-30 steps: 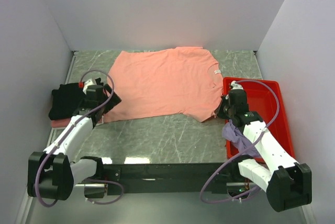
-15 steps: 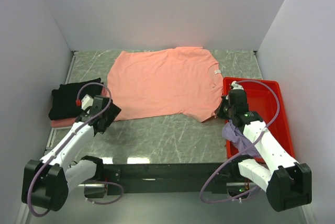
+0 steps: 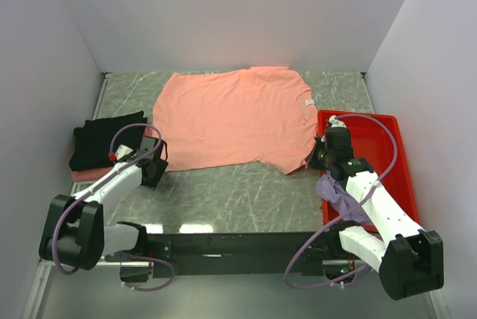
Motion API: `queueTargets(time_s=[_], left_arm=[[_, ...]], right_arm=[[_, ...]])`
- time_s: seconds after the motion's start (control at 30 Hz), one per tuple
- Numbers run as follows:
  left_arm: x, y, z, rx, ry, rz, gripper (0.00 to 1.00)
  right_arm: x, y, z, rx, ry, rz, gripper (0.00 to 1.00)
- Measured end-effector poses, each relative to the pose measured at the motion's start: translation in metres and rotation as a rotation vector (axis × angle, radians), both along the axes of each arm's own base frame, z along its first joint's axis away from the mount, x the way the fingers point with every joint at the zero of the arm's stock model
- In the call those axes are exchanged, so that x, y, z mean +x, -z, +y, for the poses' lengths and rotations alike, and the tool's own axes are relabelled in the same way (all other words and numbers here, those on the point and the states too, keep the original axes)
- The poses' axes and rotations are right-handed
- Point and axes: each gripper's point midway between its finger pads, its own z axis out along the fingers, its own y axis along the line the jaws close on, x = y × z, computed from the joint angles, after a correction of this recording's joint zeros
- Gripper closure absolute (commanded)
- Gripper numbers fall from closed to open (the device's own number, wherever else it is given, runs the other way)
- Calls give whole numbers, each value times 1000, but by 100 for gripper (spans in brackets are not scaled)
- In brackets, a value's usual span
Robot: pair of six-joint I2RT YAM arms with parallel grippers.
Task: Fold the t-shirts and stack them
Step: Flatten the tshirt out
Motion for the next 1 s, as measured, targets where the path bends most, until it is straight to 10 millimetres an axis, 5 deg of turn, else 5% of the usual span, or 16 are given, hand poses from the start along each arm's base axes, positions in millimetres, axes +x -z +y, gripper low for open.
queueTargets(time_s=[0.4, 0.73, 1.0], left_arm=[[23, 5, 7, 49, -77, 23, 55], [27, 9, 8, 64, -92, 32, 99], [16, 7, 8, 64, -84, 42, 99]], right_arm=[[0, 0, 0, 1, -2, -1, 100], [0, 0, 1, 3, -3, 0, 100], [-10, -8, 5, 33, -21, -7, 100]])
